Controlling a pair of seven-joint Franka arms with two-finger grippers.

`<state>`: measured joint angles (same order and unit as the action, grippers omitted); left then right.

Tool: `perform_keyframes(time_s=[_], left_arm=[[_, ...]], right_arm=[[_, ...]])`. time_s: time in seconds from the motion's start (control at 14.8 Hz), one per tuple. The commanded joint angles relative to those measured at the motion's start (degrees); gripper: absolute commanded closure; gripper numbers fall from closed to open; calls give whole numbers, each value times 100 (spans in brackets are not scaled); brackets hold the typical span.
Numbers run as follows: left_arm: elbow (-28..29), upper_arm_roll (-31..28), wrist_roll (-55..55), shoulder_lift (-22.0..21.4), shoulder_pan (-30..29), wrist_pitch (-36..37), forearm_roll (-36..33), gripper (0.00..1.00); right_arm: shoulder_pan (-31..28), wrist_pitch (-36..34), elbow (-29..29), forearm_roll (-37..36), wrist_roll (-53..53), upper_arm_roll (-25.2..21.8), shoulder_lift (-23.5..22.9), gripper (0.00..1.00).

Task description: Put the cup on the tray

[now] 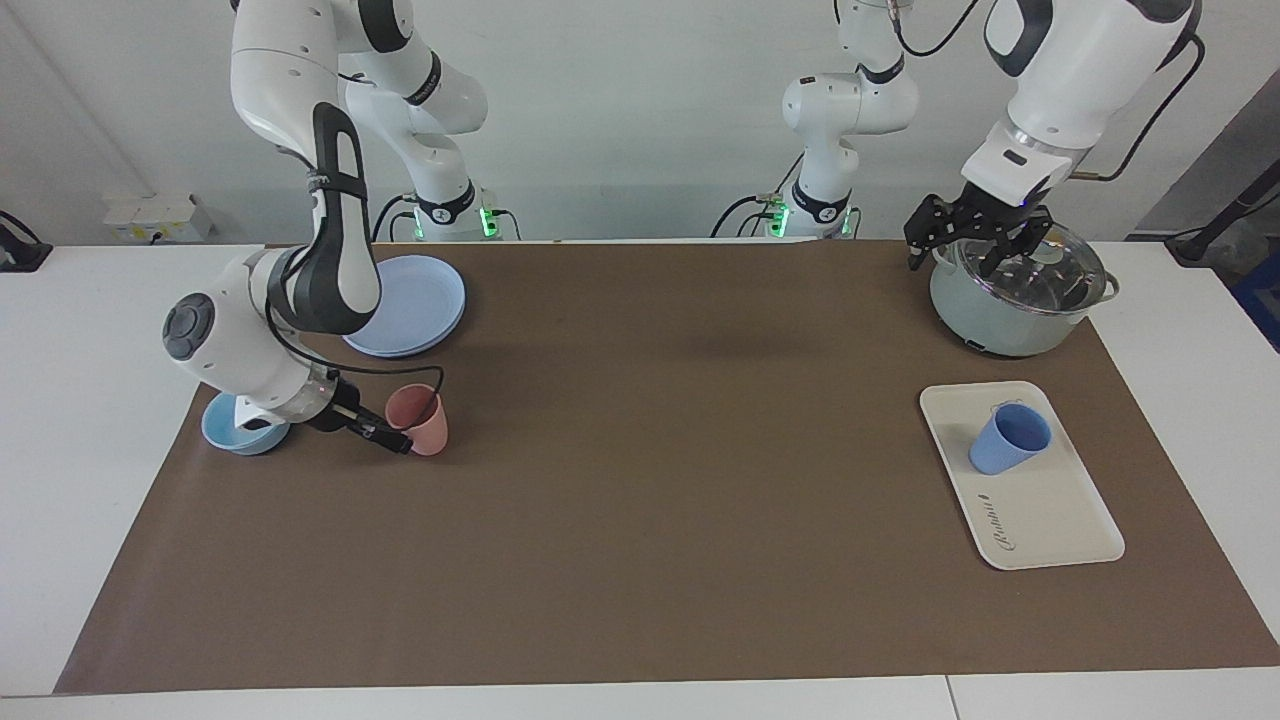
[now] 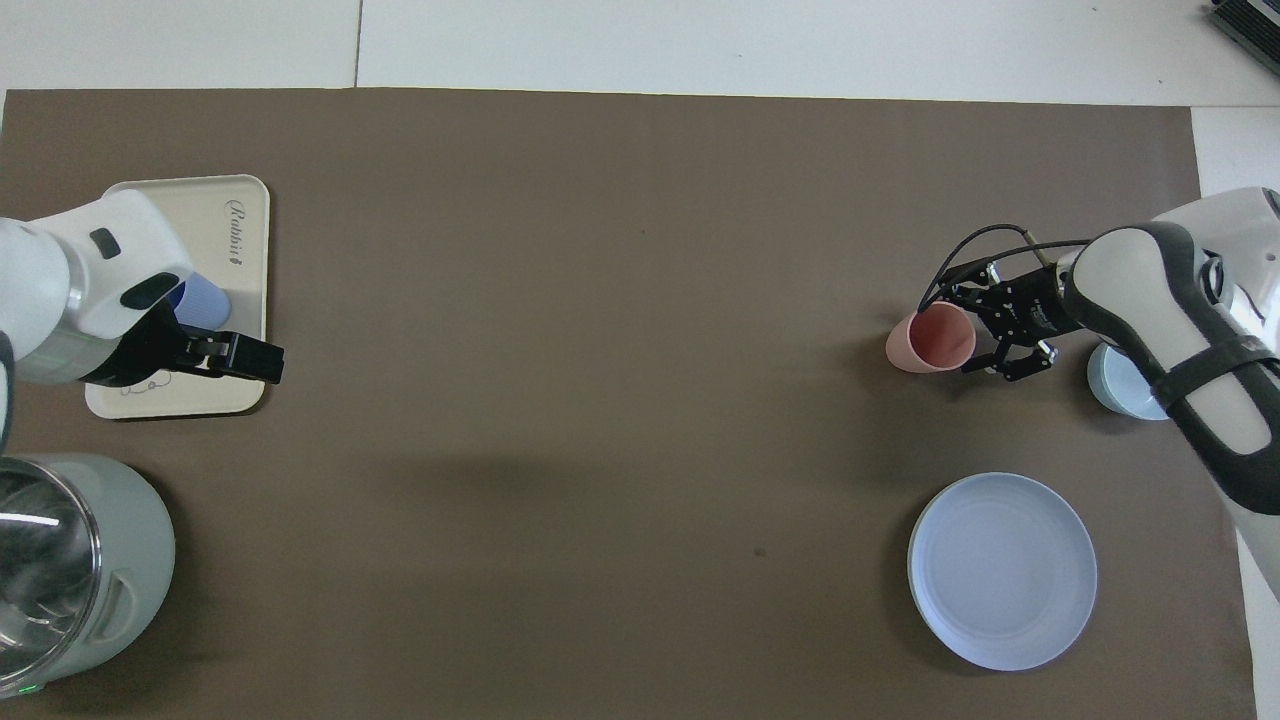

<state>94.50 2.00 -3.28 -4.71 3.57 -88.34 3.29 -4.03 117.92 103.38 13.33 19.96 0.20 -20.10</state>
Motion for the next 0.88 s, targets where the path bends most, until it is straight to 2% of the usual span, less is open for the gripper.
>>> perform_keyframes(time_s=[0.0, 0.14, 0.27, 0.47, 0.68, 0.81], left_arm=[[-766, 28, -58, 409, -14, 546, -136, 0], [-487, 20, -478, 322, -32, 450, -223, 0], [-468, 28, -446, 312, -49, 379, -303, 0], [-319, 28, -375, 251, -128, 177, -294, 0], [-257, 28, -93, 224, -137, 54, -276, 0], [-187, 28, -76, 198, -128, 45, -276, 0]], right_arm=[[-10, 362, 34, -462, -352, 50, 190, 1], [103, 372, -11, -699, -440, 59, 348, 1], [227, 223, 7, -911, -703, 59, 672, 1], [603, -137, 7, -981, -1800, 76, 1270, 1], [667, -541, 7, -1403, -1821, 94, 1763, 1], [579, -770, -28, -1404, -1882, 85, 2009, 1]])
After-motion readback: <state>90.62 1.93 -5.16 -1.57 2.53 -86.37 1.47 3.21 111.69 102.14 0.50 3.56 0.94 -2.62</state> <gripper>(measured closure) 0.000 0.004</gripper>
